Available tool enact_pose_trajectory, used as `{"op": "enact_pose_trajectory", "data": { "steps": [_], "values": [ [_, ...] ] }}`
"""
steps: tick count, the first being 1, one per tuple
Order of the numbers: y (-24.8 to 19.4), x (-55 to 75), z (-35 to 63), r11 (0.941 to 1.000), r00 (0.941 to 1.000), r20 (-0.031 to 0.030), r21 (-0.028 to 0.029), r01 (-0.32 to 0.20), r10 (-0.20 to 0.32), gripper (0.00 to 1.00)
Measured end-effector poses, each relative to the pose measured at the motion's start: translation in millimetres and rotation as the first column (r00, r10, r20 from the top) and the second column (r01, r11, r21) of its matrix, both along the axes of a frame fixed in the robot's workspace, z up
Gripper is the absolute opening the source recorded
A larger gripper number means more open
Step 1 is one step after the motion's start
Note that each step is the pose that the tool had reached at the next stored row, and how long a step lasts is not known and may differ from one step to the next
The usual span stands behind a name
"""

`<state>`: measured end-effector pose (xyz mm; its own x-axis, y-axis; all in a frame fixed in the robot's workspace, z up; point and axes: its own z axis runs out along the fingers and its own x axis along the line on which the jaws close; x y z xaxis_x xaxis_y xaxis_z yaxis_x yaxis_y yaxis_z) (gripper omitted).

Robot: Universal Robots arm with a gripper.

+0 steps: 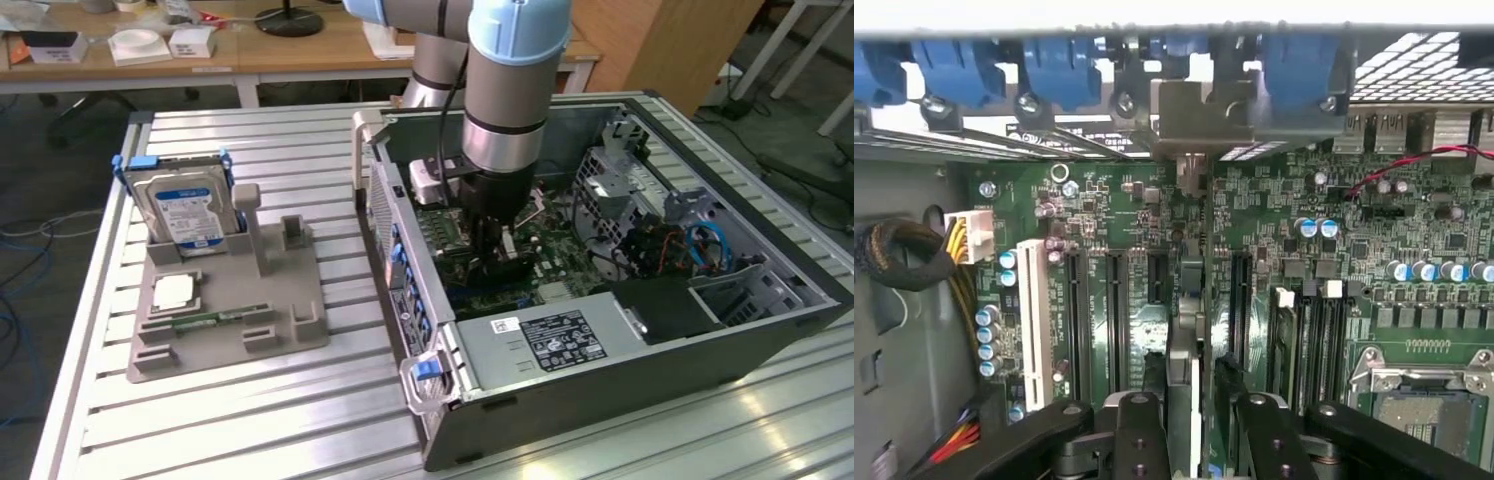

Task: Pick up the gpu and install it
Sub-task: 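Insert the gpu into the slot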

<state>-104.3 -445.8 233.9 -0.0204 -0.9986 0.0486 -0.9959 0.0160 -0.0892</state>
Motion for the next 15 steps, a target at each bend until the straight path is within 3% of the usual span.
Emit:
{"op": "enact_pose_trajectory", "data": {
  "steps": [15],
  "values": [
    [0.4, 0.0, 22.4, 1.0, 1.0, 0.001, 0.0001, 0.0, 0.0, 0.33]
  ]
}}
